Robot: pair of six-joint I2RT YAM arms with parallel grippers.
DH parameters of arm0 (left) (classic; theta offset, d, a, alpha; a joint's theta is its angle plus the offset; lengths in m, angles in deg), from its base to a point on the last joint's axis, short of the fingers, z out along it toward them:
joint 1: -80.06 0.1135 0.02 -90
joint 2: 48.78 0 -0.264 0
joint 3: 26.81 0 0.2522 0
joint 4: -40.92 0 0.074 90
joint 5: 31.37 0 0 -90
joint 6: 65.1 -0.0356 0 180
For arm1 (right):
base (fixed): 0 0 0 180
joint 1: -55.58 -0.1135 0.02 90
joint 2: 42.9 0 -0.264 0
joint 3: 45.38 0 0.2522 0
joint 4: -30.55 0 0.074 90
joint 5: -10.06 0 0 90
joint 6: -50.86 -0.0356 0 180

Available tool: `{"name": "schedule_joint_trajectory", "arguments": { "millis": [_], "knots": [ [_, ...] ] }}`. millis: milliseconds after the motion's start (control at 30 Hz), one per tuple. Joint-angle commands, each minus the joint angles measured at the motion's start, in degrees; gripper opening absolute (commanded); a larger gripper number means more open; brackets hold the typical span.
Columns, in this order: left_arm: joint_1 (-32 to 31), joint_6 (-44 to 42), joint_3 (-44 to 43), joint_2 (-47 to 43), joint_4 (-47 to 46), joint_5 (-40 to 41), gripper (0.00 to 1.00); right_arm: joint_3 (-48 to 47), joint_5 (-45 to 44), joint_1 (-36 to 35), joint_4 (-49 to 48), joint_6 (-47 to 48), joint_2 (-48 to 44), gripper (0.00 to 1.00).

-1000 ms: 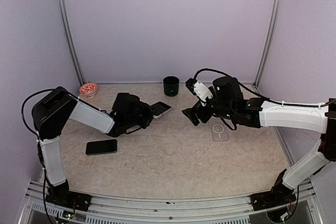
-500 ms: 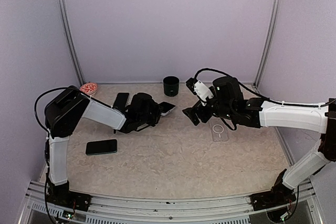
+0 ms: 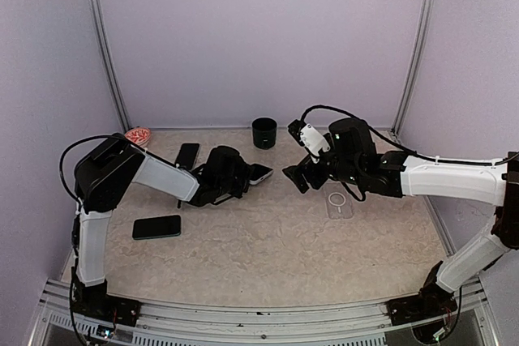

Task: Put the phone into the phone case
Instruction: Place the phone with the phone case at the center of the board.

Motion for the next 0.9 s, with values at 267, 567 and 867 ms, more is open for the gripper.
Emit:
{"name": "schedule_joint_trajectory", "arguments": {
  "millis": [267, 567, 867],
  "knots": [
    [-1.1, 0.0, -0.6, 0.0, -4.4, -4.0, 0.44, -0.5, -0.8, 0.5, -0.1, 0.3, -0.1, 1.0],
    [-3.3, 1.0, -1.0, 1.2, -6.4, -7.6, 0.46, 0.1, -0.8, 0.5, 0.0, 0.1, 0.2, 1.0],
    [-3.1, 0.5, 3.1, -1.2, -7.4, -8.0, 0.47, 1.3, -0.6, 0.6, -0.1, -0.3, -0.7, 1.0]
  ]
}}
